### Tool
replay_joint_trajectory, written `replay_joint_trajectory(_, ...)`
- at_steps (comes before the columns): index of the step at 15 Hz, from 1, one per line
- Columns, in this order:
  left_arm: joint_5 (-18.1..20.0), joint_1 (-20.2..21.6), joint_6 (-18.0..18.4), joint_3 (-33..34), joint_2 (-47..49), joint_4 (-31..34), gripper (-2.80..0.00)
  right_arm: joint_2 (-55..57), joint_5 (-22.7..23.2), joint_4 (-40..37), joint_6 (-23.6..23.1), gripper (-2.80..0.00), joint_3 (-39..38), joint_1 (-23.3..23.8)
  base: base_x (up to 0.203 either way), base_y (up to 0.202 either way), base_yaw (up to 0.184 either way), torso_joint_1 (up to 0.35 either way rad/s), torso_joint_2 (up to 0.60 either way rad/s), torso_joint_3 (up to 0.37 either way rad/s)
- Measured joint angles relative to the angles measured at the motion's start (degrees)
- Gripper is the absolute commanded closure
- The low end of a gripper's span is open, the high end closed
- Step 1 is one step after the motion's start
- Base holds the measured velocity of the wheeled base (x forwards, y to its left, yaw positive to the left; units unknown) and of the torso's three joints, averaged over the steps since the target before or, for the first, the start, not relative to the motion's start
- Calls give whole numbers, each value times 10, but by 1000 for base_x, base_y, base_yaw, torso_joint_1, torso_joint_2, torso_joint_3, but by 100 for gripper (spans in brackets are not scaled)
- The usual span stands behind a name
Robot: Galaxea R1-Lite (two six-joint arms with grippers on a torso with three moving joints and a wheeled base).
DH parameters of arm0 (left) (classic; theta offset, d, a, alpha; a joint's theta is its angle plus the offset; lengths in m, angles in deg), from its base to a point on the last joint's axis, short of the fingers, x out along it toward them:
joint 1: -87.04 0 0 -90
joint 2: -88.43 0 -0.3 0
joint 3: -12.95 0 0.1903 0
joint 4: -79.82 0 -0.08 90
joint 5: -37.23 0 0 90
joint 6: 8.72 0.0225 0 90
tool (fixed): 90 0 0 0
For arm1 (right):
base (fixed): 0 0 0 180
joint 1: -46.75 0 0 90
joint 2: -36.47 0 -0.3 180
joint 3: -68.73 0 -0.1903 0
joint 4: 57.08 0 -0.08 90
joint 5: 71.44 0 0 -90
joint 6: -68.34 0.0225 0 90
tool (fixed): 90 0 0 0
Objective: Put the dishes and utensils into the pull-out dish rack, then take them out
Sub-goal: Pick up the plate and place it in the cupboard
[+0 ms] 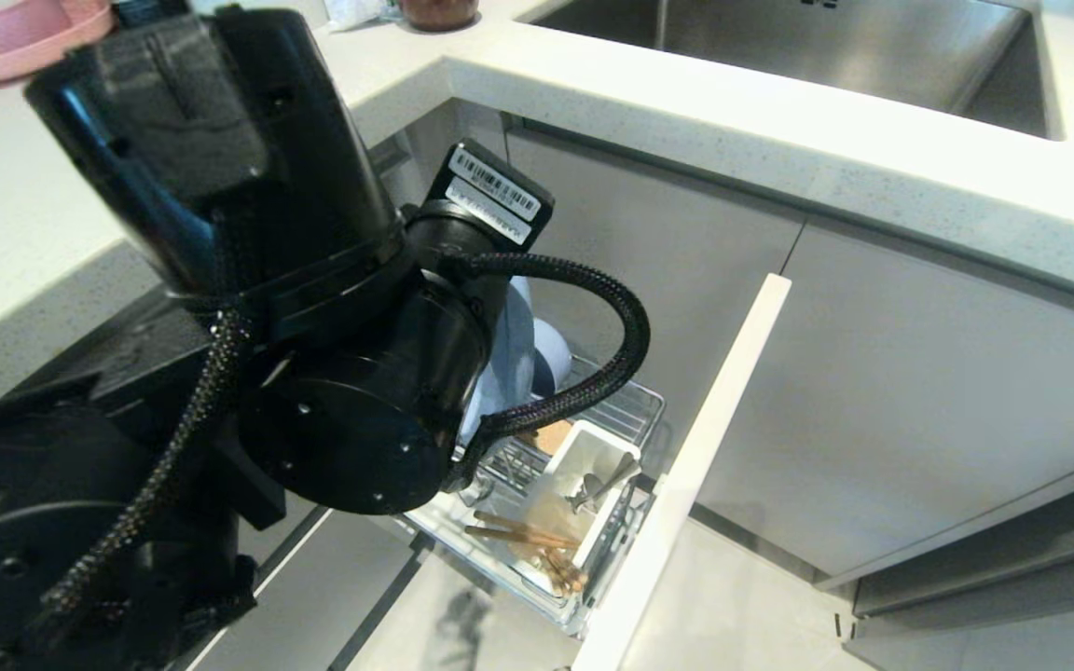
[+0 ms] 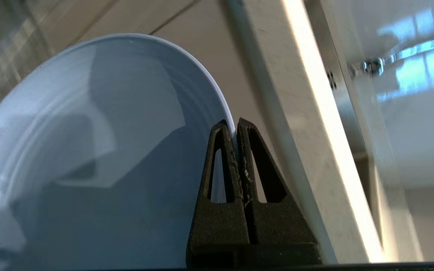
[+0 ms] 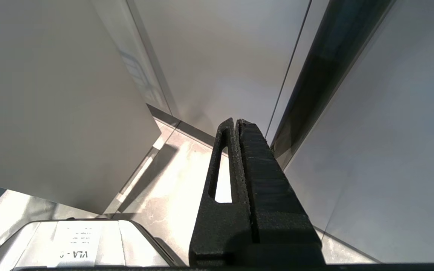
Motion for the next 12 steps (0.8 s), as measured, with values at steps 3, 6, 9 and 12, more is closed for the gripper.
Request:
replay_joint_trajectory(3,-4,19,-71,16,1,-1,0,0,0,0,0,0,0,0,0,0,0,0,0,0)
replay_joint_trajectory(6,-14,40,-137,28,8,2,0,0,0,0,0,0,0,0,0,0,0,0,0,0)
replay_joint_trajectory(9,-40,52,-151,29,18,1,0,0,0,0,0,0,0,0,0,0,0,0,0,0)
replay_joint_trajectory(12,-47,63,-160,29,26,0,0,0,0,0,0,0,0,0,0,0,0,0,0,0)
